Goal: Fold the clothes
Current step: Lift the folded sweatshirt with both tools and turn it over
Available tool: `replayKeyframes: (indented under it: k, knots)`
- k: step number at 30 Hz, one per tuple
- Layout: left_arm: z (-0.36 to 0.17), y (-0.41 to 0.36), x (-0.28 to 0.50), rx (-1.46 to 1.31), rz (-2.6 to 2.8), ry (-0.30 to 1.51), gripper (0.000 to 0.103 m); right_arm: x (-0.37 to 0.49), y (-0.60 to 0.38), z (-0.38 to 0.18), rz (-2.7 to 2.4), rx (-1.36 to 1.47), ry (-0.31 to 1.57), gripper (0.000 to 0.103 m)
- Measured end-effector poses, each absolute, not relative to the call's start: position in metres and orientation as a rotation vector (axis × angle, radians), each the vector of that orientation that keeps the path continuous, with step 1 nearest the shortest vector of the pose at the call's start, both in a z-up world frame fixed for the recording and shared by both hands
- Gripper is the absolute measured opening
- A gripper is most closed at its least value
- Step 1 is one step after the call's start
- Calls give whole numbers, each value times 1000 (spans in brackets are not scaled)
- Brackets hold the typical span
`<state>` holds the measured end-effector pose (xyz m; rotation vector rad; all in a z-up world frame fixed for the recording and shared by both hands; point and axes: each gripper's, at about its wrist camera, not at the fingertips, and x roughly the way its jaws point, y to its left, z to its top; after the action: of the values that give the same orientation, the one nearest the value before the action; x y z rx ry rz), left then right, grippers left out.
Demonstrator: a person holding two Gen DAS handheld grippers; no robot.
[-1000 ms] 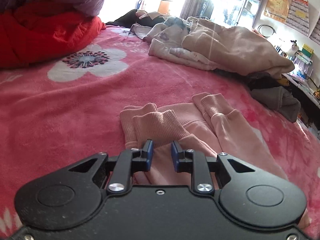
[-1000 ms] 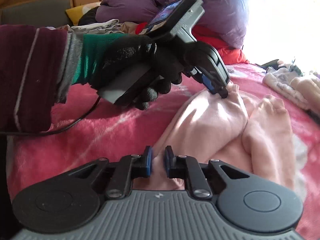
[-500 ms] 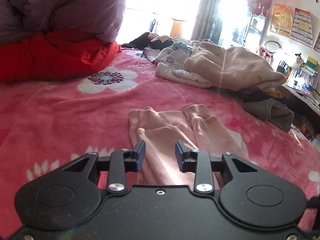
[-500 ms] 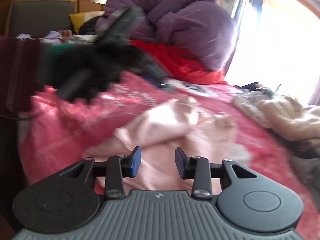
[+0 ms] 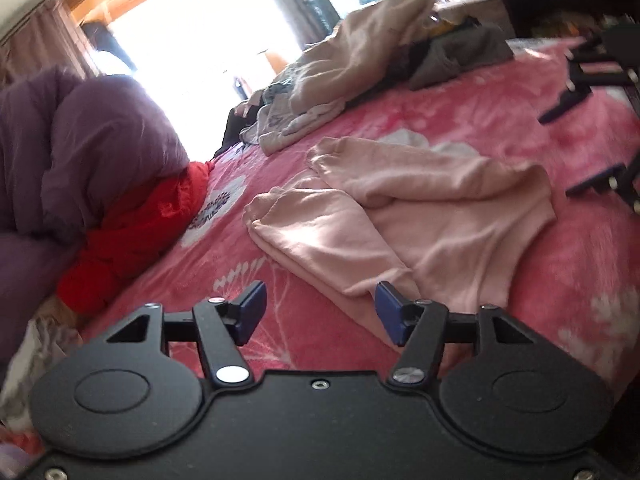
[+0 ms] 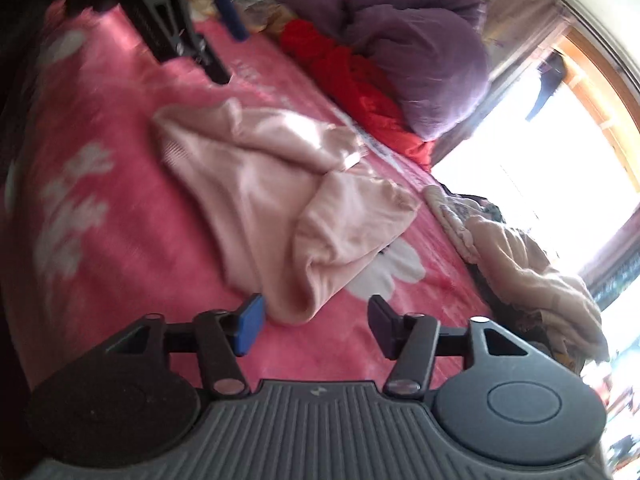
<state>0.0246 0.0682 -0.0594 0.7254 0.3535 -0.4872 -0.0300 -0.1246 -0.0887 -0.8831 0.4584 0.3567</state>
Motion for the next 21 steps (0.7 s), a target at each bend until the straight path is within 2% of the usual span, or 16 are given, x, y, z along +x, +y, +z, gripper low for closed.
replayKeyframes:
  k: [2, 8, 11, 17, 21]
  knots:
    - [-72, 61, 8, 889, -511, 328, 63, -34, -120, -98, 360, -961, 474, 64]
    - [-114, 39, -15, 1265, -569, 326, 63, -26, -109, -106, 356, -1015, 501, 65]
    - [-120, 32, -11, 1317, -543, 289, 67, -23, -104, -110, 343, -1027, 484, 66]
    - [-121, 34, -6, 1314, -502, 199, 82, -27, -94, -115, 320, -1047, 396, 65]
    - [-111, 35, -5, 1275, -463, 111, 82, -31, -93, -111, 274, -1044, 299, 67]
